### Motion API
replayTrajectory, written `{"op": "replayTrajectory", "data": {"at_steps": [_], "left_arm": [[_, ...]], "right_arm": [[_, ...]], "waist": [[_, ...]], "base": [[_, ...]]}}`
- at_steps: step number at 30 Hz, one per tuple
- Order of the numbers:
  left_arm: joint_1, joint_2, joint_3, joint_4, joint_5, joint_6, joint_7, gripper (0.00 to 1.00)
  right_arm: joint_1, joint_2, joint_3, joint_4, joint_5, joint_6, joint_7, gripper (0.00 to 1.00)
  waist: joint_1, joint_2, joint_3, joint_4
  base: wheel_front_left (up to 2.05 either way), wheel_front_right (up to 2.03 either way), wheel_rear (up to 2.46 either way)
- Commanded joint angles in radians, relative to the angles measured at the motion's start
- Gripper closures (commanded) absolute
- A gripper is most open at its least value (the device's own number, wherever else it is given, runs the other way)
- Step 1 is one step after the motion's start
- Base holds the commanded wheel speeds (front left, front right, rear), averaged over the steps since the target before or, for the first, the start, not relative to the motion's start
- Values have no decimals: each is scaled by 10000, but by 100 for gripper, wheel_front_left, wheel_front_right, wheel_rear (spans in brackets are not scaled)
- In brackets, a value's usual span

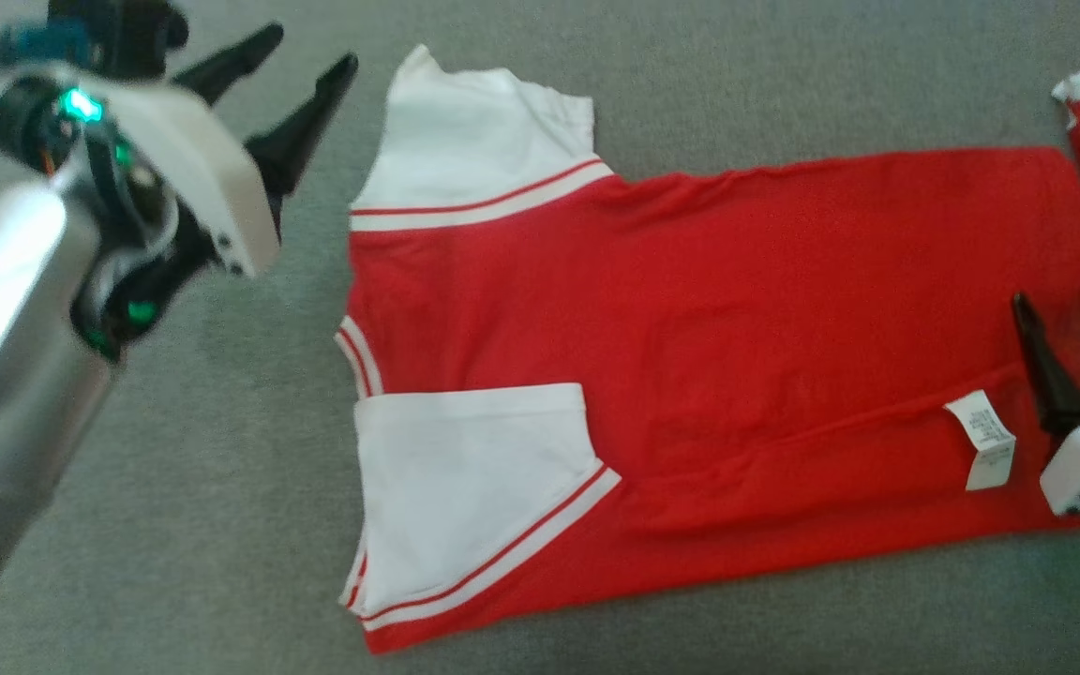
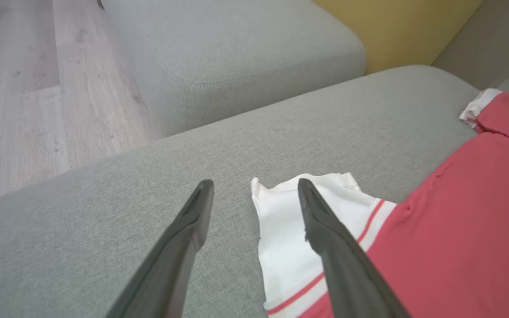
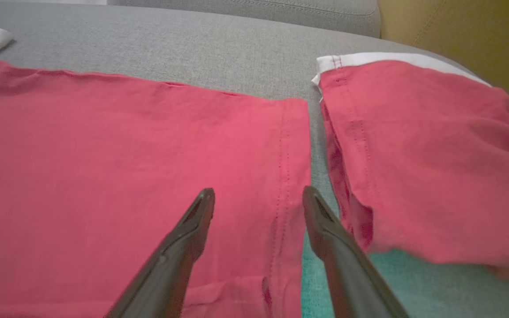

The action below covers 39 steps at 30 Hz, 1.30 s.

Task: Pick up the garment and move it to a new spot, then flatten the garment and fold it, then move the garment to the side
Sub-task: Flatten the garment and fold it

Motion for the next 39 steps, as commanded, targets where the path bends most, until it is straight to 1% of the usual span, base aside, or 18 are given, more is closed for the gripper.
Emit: {"op": "replayTrajectory", "data": {"at_steps": [1, 5, 11, 19, 29, 30, 32, 33, 34, 36, 39], "left_arm": [[-538, 317, 359, -85, -71, -40, 159, 0], [-1689, 274, -312, 691, -353, -56, 843, 0], [-2662, 462, -1227, 1543, -765, -59, 1259, 0], [-3279, 696, -2076, 2281, -1276, -60, 1362, 0], [-3645, 773, -2931, 2283, -2159, -61, 1265, 0], [-3684, 793, -3033, 2261, -2219, -61, 1291, 7], [-3749, 834, -3220, 2211, -2386, -61, 1369, 54], [-3773, 851, -3316, 2159, -2479, -61, 1413, 69], [-3801, 874, -3409, 2084, -2569, -61, 1443, 89], [-3867, 936, -3603, 1874, -2762, -61, 1486, 100], [-4010, 1080, -3868, 1604, -2889, -61, 1340, 100]], "right_arm": [[-103, -365, 113, -339, -36, -7, -33, 0], [-371, -376, 179, -269, -41, -7, -98, 0], [-533, -235, 254, -75, -89, -7, -276, 0], [-619, 29, 292, 150, -150, -7, -539, 0], [-679, 81, 175, 305, -192, -7, -707, 0], [-709, 81, 172, 304, -198, -7, -710, 0], [-772, 85, 176, 286, -215, -7, -703, 0], [-808, 86, 177, 271, -224, -7, -698, 0], [-845, 84, 180, 254, -231, -7, -695, 0], [-931, 60, 190, 222, -225, -7, -681, 0], [-1116, -8, 271, 171, -180, -7, -630, 0]], "waist": [[-4, 0, 471, -351], [-4, 0, 837, -574], [-4, 0, 1147, -859], [-4, 0, 1470, -1152], [-4, 0, 1638, -1180], [-4, 0, 1645, -1181], [-4, 0, 1671, -1179], [-4, 0, 1689, -1178], [-4, 0, 1714, -1177], [-4, 0, 1773, -1169], [-4, 0, 1811, -1128]], "base": [[0, 0, 0], [0, 0, 0], [0, 0, 0], [0, 0, 0], [0, 0, 0], [0, 0, 0], [0, 0, 0], [0, 0, 0], [0, 0, 0], [0, 0, 0], [0, 0, 0]]}}
